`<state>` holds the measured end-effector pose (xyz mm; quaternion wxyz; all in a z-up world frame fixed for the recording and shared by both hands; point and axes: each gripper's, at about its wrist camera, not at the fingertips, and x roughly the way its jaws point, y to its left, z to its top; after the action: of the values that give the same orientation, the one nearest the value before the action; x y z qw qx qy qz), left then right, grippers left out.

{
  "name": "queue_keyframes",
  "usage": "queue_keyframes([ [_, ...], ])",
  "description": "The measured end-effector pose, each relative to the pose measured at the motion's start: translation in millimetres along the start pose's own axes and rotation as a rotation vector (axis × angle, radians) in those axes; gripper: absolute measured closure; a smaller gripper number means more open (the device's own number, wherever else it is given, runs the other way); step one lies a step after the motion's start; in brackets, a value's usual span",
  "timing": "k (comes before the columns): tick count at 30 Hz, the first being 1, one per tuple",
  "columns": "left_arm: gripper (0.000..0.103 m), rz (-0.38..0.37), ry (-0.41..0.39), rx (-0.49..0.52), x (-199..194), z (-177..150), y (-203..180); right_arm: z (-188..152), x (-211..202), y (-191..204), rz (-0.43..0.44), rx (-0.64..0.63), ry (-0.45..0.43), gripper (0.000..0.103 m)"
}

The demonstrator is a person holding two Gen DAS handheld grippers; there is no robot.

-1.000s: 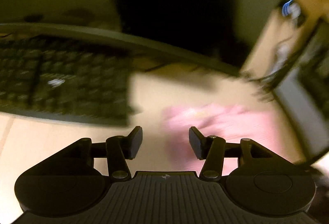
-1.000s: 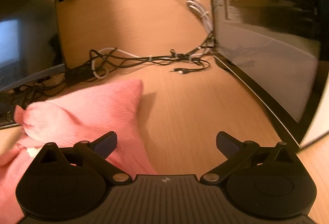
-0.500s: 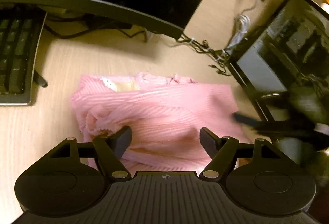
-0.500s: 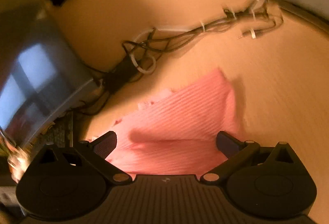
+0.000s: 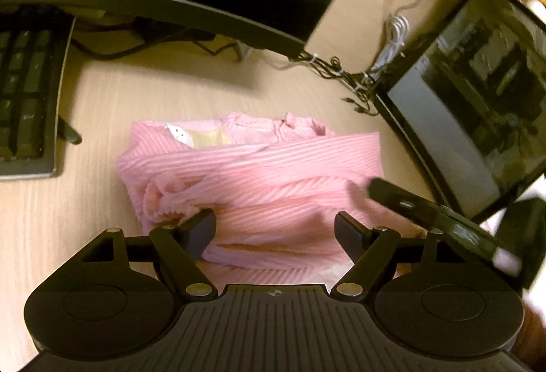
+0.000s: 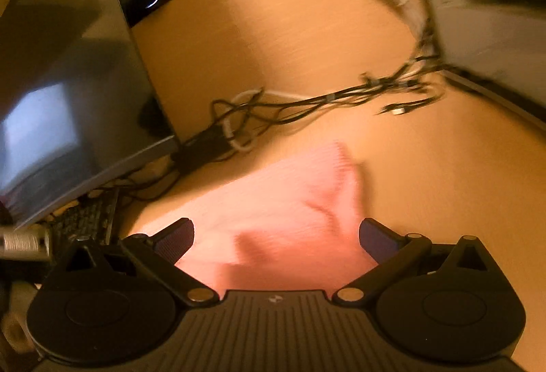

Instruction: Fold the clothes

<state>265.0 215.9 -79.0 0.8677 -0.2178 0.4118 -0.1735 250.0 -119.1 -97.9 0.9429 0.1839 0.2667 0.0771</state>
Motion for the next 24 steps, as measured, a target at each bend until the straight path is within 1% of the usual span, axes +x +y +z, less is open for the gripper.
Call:
queue_keyframes([
  [2,0.019,-0.013,-0.016,-0.065,-7.8,4.5,2.6,-7.4,-12.5,-8.7,-0.028,0.031,0.005,0.0],
  [4,0.014,-0.047,-0.055,-0.118,-20.9,8.7,3.1,-9.8,-19.7,-15.7,-0.033,0.04,0.008,0.0],
  [7,0.013,-0.044,-0.075,-0.124,-32.4,13.4,-0.9,-5.0,-24.0,-17.7,-0.018,0.015,-0.012,0.0],
  [9,0.014,-0.035,-0.061,-0.121,-29.2,14.7,-0.9,5.3,-19.7,-13.7,0.023,-0.023,-0.031,0.0],
  [12,0.015,0.003,-0.032,-0.135,-13.0,13.9,4.4,25.6,-2.1,-9.8,0.113,-0.011,-0.021,0.0],
  [14,0.016,0.021,-0.018,-0.14,-3.1,13.0,7.5,38.4,13.0,-7.1,0.184,0.032,0.013,0.0],
  [16,0.016,0.023,-0.018,-0.124,3.9,11.8,8.0,46.7,36.1,-7.7,0.243,0.093,0.077,0.0],
  [17,0.016,0.029,-0.013,-0.102,6.1,11.8,5.4,48.7,48.5,-7.8,0.248,0.113,0.114,0.0],
  [20,0.016,0.042,-0.007,-0.065,4.3,11.0,-1.3,45.4,80.1,-7.1,0.163,0.129,0.224,0.0],
  [21,0.016,0.04,-0.008,-0.055,1.0,10.4,-3.4,43.1,85.1,-6.7,0.142,0.126,0.238,0.0],
  [23,0.013,0.022,-0.015,-0.018,-11.7,6.9,-7.7,39.6,86.9,-3.5,0.138,0.098,0.228,0.0],
  [24,0.012,0.027,-0.016,0.002,-17.8,4.2,-8.9,39.4,87.3,-1.7,0.133,0.079,0.231,0.0],
])
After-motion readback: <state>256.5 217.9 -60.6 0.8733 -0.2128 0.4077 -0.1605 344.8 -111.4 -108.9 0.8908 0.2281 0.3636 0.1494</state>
